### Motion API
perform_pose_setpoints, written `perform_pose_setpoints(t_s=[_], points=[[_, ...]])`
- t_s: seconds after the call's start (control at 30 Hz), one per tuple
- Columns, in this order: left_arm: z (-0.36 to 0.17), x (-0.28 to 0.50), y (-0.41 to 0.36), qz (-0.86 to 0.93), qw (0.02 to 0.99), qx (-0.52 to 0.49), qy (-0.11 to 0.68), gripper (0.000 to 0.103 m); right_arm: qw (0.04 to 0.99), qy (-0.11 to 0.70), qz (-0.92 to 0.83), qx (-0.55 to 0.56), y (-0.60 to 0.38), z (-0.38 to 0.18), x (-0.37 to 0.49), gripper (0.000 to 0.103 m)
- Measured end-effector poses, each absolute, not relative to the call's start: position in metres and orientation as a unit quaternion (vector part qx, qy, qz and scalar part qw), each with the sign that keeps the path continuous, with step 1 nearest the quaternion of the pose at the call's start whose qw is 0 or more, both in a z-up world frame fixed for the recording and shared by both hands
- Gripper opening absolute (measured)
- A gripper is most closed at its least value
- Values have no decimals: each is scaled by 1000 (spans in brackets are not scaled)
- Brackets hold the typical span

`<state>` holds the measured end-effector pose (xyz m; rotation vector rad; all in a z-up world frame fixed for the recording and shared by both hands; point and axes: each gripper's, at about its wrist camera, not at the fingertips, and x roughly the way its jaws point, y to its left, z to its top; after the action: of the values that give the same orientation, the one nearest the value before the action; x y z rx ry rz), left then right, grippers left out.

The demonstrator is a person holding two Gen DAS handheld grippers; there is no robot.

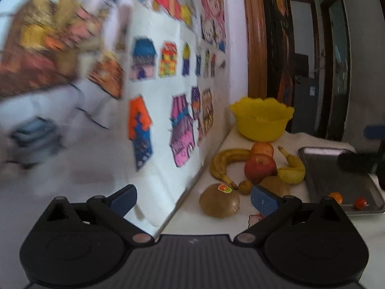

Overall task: Organize fruits
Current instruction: 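Lift both tools off the tray back toward the fruit pile, then move the left tool to the large kiwi while the right tool approaches another cherry tomato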

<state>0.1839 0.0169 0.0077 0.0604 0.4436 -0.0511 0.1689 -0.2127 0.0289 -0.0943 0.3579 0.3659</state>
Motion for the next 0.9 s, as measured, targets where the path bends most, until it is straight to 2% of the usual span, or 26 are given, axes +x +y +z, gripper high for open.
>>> perform_pose_setpoints(t_s=[0.1, 0.4, 0.57, 0.7, 0.77, 0.9], points=[[-4, 202, 13, -33, 972, 30, 231, 102, 958, 217, 184, -44, -212, 0, 191, 102], [-29, 241, 7, -45, 965, 30, 258, 102, 937, 273, 218, -22, -190, -49, 229, 89], [-36, 256, 1, -62, 961, 36, 266, 102, 924, 300, 237, -13, -182, -63, 240, 75], [-42, 264, -5, -72, 958, 43, 275, 97, 916, 319, 245, -6, -178, -72, 248, 69], [-45, 268, -6, -73, 956, 42, 280, 94, 912, 326, 249, -3, -177, -77, 252, 62], [-51, 275, -6, -76, 953, 40, 291, 88, 908, 336, 249, 3, -176, -85, 260, 57]])
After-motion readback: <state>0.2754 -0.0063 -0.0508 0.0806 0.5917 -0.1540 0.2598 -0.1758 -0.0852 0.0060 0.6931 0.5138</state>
